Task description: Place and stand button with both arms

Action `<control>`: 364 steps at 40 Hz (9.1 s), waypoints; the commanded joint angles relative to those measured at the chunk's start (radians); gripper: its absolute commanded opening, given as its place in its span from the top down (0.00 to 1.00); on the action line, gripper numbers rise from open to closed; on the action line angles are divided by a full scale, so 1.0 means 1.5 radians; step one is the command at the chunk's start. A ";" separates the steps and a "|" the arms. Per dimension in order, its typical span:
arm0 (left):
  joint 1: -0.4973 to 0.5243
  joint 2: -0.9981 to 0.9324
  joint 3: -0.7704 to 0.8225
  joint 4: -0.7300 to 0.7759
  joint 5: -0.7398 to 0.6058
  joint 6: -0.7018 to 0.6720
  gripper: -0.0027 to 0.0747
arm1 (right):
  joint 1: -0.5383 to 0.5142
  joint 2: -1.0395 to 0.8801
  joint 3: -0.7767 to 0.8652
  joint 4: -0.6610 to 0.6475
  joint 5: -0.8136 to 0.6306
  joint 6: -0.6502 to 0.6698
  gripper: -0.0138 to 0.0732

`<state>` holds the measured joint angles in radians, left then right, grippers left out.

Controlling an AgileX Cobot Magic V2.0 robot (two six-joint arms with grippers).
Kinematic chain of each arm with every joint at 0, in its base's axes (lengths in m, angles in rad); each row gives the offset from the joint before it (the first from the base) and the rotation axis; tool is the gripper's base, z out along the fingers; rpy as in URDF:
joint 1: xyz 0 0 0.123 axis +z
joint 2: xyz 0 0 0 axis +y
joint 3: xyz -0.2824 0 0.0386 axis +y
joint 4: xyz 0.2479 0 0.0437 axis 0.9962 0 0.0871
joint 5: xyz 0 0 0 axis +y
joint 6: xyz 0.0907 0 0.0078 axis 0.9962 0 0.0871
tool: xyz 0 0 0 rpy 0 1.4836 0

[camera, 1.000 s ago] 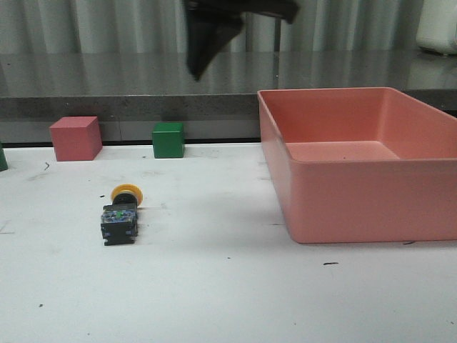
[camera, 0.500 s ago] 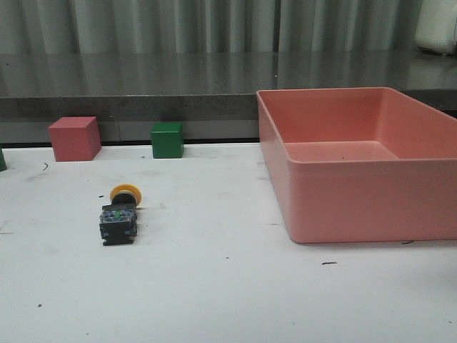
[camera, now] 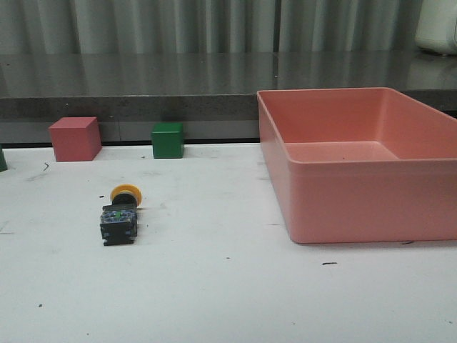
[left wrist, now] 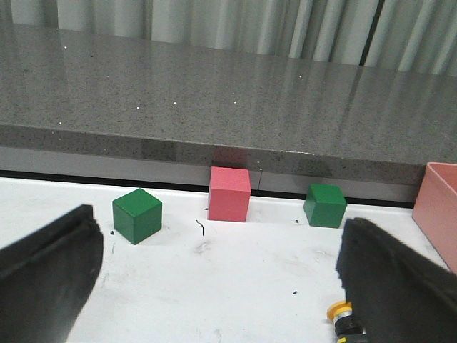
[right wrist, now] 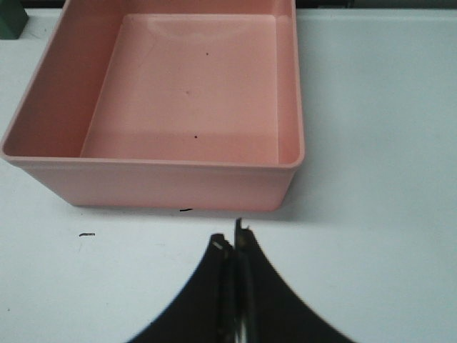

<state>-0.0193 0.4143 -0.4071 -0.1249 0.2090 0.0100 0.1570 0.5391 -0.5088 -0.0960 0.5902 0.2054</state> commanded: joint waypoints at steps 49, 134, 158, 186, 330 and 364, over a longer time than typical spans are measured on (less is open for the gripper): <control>-0.256 0.599 -0.443 -0.076 0.342 -0.030 0.14 | -0.005 -0.187 0.050 -0.016 -0.080 -0.006 0.92; -0.254 0.943 -0.716 0.104 0.355 -0.144 0.75 | -0.005 -0.187 0.050 -0.016 -0.080 -0.006 0.92; -0.254 0.673 -0.218 0.194 -0.408 -0.143 0.75 | -0.005 -0.187 0.050 -0.016 -0.080 -0.006 0.92; -0.254 0.897 -0.208 0.209 -0.722 -0.047 0.75 | -0.005 -0.187 0.050 -0.016 -0.080 -0.006 0.92; -0.320 -0.230 -0.144 0.167 0.276 -0.056 0.99 | -0.005 -0.187 0.050 -0.016 -0.080 -0.006 0.92; 0.034 -0.295 0.287 0.049 -0.098 -0.056 0.99 | -0.005 -0.187 0.050 -0.016 -0.079 -0.006 0.92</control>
<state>0.0300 -0.0028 0.0084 -0.0554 0.1555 -0.0665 0.1568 0.2512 -0.4099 -0.1030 0.5503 0.2033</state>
